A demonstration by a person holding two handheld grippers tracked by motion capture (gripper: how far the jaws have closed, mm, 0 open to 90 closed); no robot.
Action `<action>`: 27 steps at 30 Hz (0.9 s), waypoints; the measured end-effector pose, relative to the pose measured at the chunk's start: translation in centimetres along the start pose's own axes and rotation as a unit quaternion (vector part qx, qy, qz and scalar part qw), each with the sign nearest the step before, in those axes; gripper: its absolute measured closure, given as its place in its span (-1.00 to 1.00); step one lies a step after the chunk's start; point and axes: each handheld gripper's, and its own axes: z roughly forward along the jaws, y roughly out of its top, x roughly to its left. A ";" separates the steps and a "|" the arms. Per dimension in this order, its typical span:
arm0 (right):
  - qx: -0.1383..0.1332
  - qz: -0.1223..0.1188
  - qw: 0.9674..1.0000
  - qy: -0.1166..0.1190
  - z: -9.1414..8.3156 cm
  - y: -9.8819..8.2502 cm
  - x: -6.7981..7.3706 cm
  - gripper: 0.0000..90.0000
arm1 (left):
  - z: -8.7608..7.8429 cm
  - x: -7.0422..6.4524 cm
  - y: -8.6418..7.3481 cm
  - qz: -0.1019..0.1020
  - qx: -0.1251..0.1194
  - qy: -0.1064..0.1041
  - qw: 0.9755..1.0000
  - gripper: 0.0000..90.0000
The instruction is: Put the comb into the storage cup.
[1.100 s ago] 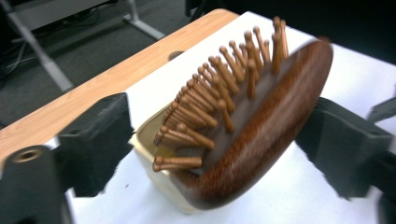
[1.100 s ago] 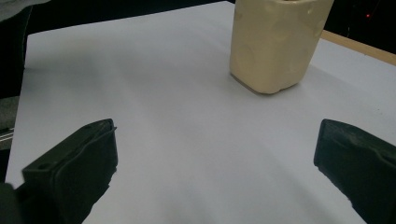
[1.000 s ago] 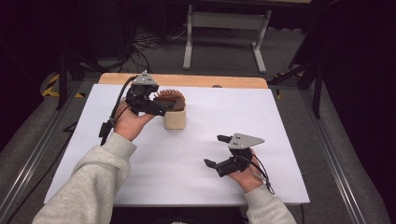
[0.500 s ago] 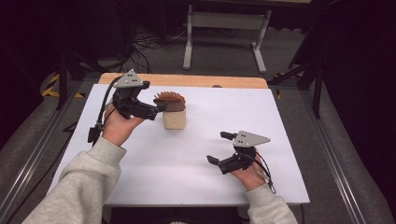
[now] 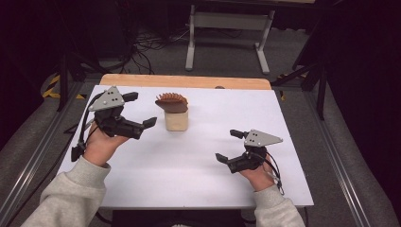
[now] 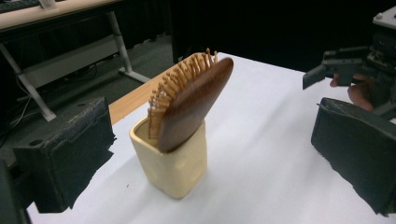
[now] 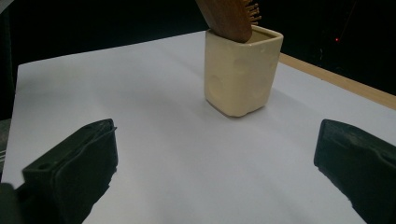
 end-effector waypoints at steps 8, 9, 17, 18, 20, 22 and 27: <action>-0.003 0.003 1.000 -0.004 -0.5 -0.1 -0.3 -1.00 | -1.7 0.0 -2.5 -0.025 -0.004 0.001 1.000 -1.00; -0.003 0.003 1.000 -0.004 -0.5 -0.1 -0.3 -1.00 | -1.8 0.0 -2.9 -0.028 -0.008 0.004 1.000 -1.00; -0.003 0.007 1.000 -0.009 -0.9 -0.5 -0.4 -1.00 | -2.4 0.2 -6.4 -0.042 -0.012 0.007 0.999 -0.99; -0.001 0.007 1.000 -0.009 -1.0 -0.6 -0.4 -1.00 | -2.5 0.2 -6.8 -0.042 -0.013 0.008 0.999 -0.99; 0.001 0.008 1.000 -0.011 -1.0 -0.8 -0.4 -1.00 | -2.6 0.1 -7.5 -0.043 -0.012 0.008 0.999 -0.99; 0.002 0.008 1.000 -0.012 -1.1 -0.9 -0.4 -1.00 | -2.7 0.1 -8.2 -0.046 -0.014 0.008 0.999 -0.99; 0.008 0.014 1.000 -0.014 -1.3 -1.6 -0.5 -1.00 | -2.7 0.0 -10.0 -0.055 -0.014 0.005 0.998 -0.99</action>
